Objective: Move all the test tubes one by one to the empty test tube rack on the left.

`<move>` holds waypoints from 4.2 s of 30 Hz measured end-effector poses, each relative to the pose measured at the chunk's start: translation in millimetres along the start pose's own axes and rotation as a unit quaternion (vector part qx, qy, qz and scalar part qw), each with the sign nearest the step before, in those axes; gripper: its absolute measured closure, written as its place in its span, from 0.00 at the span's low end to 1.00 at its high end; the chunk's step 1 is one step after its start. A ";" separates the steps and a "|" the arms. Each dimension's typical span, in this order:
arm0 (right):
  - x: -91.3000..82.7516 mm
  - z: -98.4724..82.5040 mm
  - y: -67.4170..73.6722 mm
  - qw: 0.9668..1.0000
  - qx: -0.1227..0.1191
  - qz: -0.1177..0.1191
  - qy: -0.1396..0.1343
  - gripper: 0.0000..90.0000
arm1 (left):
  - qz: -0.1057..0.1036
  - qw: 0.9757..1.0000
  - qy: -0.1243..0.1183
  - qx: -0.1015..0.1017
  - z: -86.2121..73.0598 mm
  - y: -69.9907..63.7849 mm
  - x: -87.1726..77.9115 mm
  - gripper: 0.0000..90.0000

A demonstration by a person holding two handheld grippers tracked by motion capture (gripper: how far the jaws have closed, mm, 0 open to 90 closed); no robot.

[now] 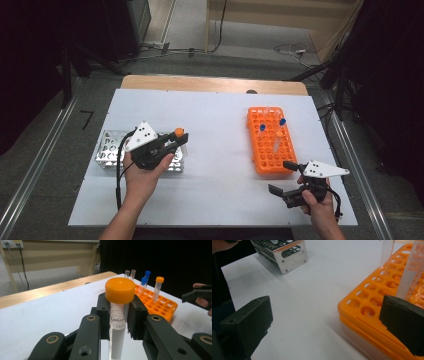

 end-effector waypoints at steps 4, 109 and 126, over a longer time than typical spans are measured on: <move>-3.6 1.5 -4.7 1.000 0.003 -0.004 -0.006 0.00 | 0.010 1.000 -0.001 0.000 3.2 9.9 1.9 0.83; 27.5 28.8 -77.3 0.989 0.082 -0.122 -0.037 0.57 | -0.010 0.998 0.029 -0.048 -34.8 -15.6 -13.4 0.00; 43.5 20.3 -86.7 0.982 0.049 -0.183 -0.024 0.80 | -0.012 0.998 0.028 -0.054 -48.7 -27.2 -17.3 0.00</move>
Point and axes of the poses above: each handheld gripper's, and its own axes: x roughly forward along the jaws, z roughly out of its top, y roughly to its left, the point moved 10 cm from there along x, roughly forward along the jaws, and after that the axes turned 9 degrees about x, right-handed, at the moved point
